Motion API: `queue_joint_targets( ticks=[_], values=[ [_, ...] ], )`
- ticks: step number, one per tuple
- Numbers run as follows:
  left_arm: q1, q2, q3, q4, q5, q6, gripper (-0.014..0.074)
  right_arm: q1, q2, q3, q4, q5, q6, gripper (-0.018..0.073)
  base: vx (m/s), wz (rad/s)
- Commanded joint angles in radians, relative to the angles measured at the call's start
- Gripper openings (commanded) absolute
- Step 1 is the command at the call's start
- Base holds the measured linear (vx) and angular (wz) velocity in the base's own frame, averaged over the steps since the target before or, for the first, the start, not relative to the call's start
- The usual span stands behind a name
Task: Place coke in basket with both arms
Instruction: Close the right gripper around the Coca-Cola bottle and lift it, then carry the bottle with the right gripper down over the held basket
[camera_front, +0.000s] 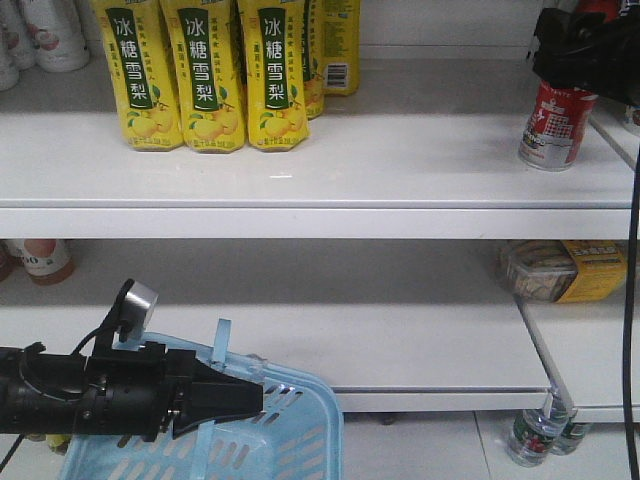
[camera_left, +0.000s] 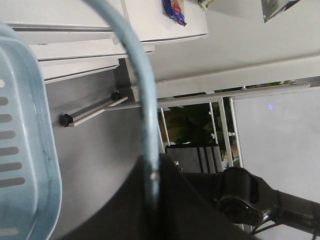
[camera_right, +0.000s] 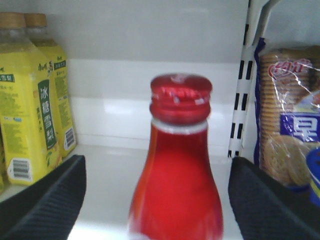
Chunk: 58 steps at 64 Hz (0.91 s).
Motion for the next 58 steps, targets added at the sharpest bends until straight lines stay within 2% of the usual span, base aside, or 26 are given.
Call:
queue_joint_targets(
  ticks=[1,7,14,18,21,47,58],
  values=[
    [-0.007,-0.034,-0.019,-0.101,0.076,0.011,-0.0006,-0.005,0.000,-0.069,-0.003,-0.074,-0.008,0.0534,0.00,0.00],
    [-0.007,-0.034,-0.019,-0.101,0.076,0.011,-0.0006,-0.006,0.017,-0.095,-0.003,-0.050,-0.008,0.0440,0.00,0.00],
    [-0.007,-0.034,-0.019,-0.101,0.076,0.011,-0.0006,-0.014,0.020,-0.099,-0.003,-0.044,-0.008,0.0228,0.00,0.00],
    [-0.007,-0.034,-0.019,-0.101,0.076,0.011,-0.0006,-0.014,0.020,-0.099,-0.004,-0.029,-0.008,0.0062,0.00,0.00],
    [-0.007,-0.034,-0.019,-0.101,0.076,0.011,-0.0006,-0.014,0.019,-0.099,-0.010,-0.018,-0.010,-0.0016,0.00,0.00],
    [-0.007,-0.034,-0.019,-0.101,0.076,0.011,-0.0006,-0.014,-0.116,-0.048,-0.010,0.033,-0.047,-0.0010,0.00,0.00],
    [-0.007,-0.034,-0.019,-0.101,0.076,0.011,-0.0006,-0.014,-0.268,0.083,-0.007,-0.085,-0.046,-0.0010,0.00,0.00]
  ],
)
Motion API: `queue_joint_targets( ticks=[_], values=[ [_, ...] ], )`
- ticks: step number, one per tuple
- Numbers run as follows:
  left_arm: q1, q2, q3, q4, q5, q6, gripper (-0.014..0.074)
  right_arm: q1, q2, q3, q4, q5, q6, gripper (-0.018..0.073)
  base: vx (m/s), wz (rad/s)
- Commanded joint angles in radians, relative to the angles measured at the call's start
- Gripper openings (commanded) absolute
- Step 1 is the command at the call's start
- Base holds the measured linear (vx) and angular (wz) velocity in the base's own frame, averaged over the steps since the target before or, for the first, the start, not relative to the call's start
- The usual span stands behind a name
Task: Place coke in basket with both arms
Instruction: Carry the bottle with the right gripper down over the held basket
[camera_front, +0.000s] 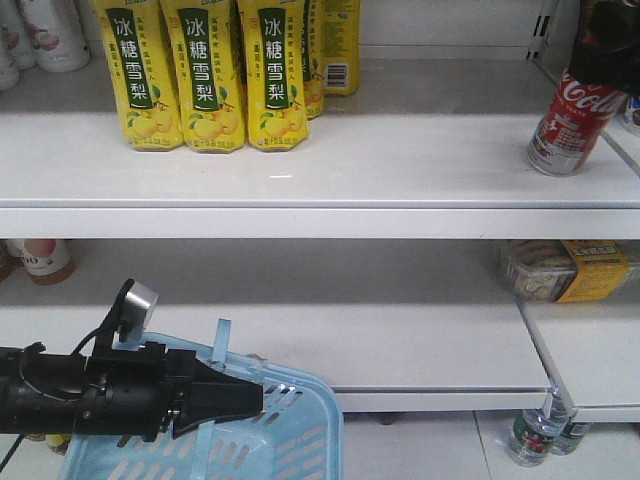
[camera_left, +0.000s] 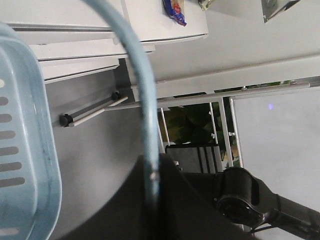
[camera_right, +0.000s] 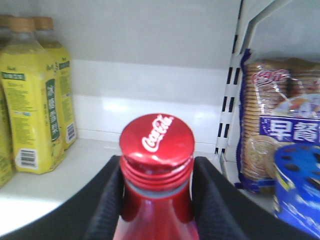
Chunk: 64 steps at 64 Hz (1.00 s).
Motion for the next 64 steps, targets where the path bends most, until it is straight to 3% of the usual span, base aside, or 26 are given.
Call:
queue_joint_targets(
  ticks=[1,10,18,45,55,64],
  values=[
    [-0.007,-0.034,-0.019,-0.101,0.076,0.011,-0.0006,-0.002,-0.118,0.037,-0.008,-0.191,-0.009,-0.0010,0.00,0.00],
    [-0.007,-0.034,-0.019,-0.101,0.076,0.011,-0.0006,0.018,-0.254,0.101,-0.010,-0.168,-0.002,-0.0008,0.00,0.00],
    [-0.007,-0.034,-0.019,-0.101,0.076,0.011,-0.0006,0.111,-0.332,0.113,-0.011,-0.044,-0.006,-0.0008,0.00,0.00],
    [-0.007,-0.034,-0.019,-0.101,0.076,0.011,-0.0006,0.593,-0.324,0.113,0.022,0.379,-0.010,-0.0005,0.00,0.00],
    [-0.007,-0.034,-0.019,-0.101,0.076,0.011,-0.0006,0.701,-0.200,0.113,0.026,0.417,-0.009,-0.0005,0.00,0.00],
    [-0.007,-0.034,-0.019,-0.101,0.076,0.011,-0.0006,0.735,-0.077,0.138,0.042,0.358,0.003,-0.0005,0.00,0.00]
  ],
)
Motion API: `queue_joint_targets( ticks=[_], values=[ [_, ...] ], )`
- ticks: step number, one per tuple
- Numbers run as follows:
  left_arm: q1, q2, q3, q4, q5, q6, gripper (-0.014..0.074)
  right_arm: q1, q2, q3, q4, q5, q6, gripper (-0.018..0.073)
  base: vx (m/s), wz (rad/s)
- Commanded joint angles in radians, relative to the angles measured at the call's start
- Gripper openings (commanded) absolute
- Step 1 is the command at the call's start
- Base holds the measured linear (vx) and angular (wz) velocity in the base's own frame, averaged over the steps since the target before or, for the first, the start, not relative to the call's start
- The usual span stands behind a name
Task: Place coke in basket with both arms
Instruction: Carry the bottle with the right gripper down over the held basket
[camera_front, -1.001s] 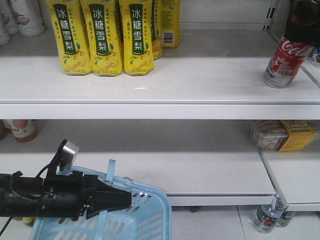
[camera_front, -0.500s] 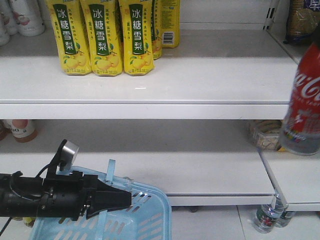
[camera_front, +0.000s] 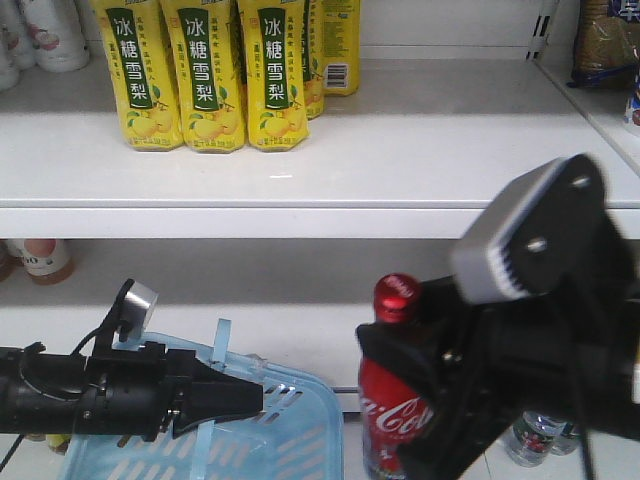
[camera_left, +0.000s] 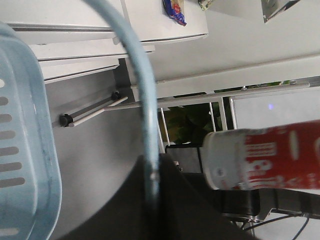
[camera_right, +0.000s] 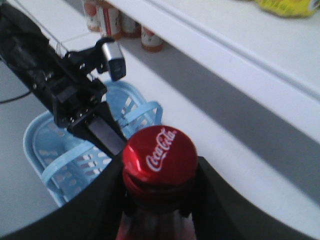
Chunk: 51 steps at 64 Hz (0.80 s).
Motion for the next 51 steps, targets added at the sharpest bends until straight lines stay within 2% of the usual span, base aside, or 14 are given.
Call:
queue_joint_targets(
  ticks=[1,9,16,28,41,51],
  values=[
    [-0.007,-0.034,-0.019,-0.101,0.076,0.011,-0.0006,0.012,0.065,-0.012,0.023,-0.163,0.007,-0.0005,0.00,0.00],
    [-0.007,-0.034,-0.019,-0.101,0.076,0.011,-0.0006,0.012,0.178,0.025,0.110,-0.279,0.055,-0.0005,0.00,0.00],
    [-0.007,-0.034,-0.019,-0.101,0.076,0.011,-0.0006,0.012,0.271,0.039,0.186,-0.355,0.055,-0.0005,0.00,0.00],
    [-0.007,-0.034,-0.019,-0.101,0.076,0.011,-0.0006,0.012,0.391,0.039,0.217,-0.455,0.049,-0.0005,0.00,0.00],
    [-0.007,-0.034,-0.019,-0.101,0.076,0.011,-0.0006,0.012,0.466,0.039,0.313,-0.470,0.049,-0.0005,0.00,0.00],
    [-0.007,-0.034,-0.019,-0.101,0.076,0.011,-0.0006,0.012,0.543,0.039,0.331,-0.475,0.048,0.0002,0.00,0.00]
  ],
)
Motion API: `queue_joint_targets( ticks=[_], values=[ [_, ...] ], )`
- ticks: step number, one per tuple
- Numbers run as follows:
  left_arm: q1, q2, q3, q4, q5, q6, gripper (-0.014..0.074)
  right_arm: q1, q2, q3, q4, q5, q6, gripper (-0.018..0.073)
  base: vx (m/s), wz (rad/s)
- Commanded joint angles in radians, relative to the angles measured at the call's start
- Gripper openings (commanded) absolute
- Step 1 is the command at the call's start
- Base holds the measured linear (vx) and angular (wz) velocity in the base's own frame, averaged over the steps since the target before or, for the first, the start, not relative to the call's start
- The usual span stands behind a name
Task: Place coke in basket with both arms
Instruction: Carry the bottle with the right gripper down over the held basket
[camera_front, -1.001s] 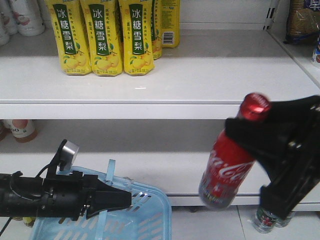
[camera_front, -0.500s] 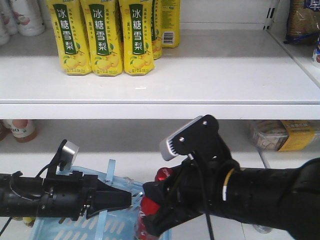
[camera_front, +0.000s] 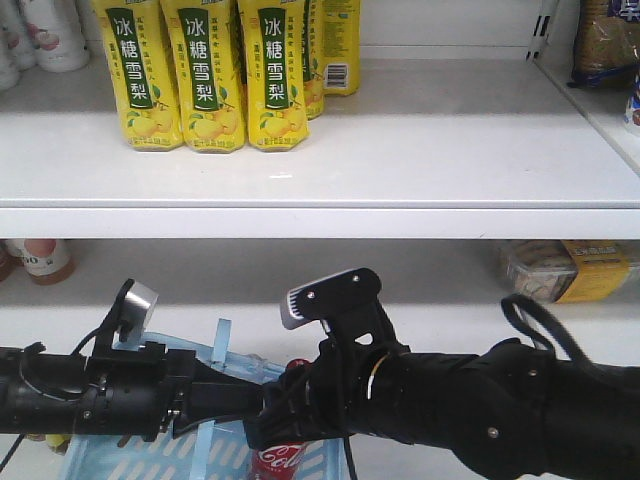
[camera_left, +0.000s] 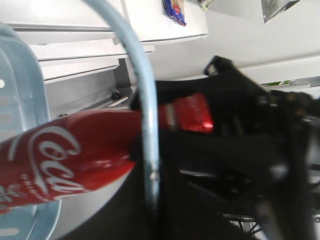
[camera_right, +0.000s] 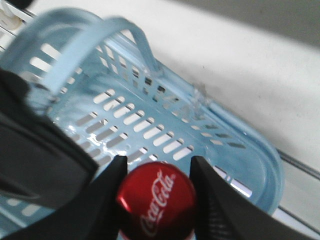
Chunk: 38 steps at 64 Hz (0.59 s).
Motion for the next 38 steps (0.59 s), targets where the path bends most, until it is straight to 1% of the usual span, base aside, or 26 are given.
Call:
queue_joint_targets(
  ticks=[1,6,15,25,33,38],
  values=[
    [-0.007,-0.034,-0.019,-0.101,0.076,0.011,-0.0006,0.001,0.016,-0.031,0.020,-0.088,-0.001,0.0006,0.00,0.00],
    [-0.007,-0.034,-0.019,-0.101,0.076,0.011,-0.0006,0.001,0.054,-0.031,0.036,-0.088,0.004,0.0023,0.00,0.00],
    [-0.007,-0.034,-0.019,-0.101,0.076,0.011,-0.0006,0.001,0.110,-0.031,0.102,-0.089,0.004,0.0076,0.00,0.00],
    [-0.007,-0.034,-0.019,-0.101,0.076,0.011,-0.0006,0.001,0.137,-0.031,0.139,-0.088,0.003,0.0188,0.00,0.00],
    [-0.007,-0.034,-0.019,-0.101,0.076,0.011,-0.0006,0.001,0.136,-0.031,0.139,-0.076,-0.009,0.0305,0.00,0.00],
    [-0.007,-0.034,-0.019,-0.101,0.076,0.011,-0.0006,0.001,0.135,-0.031,0.138,-0.064,-0.011,0.0357,0.00,0.00]
  ],
)
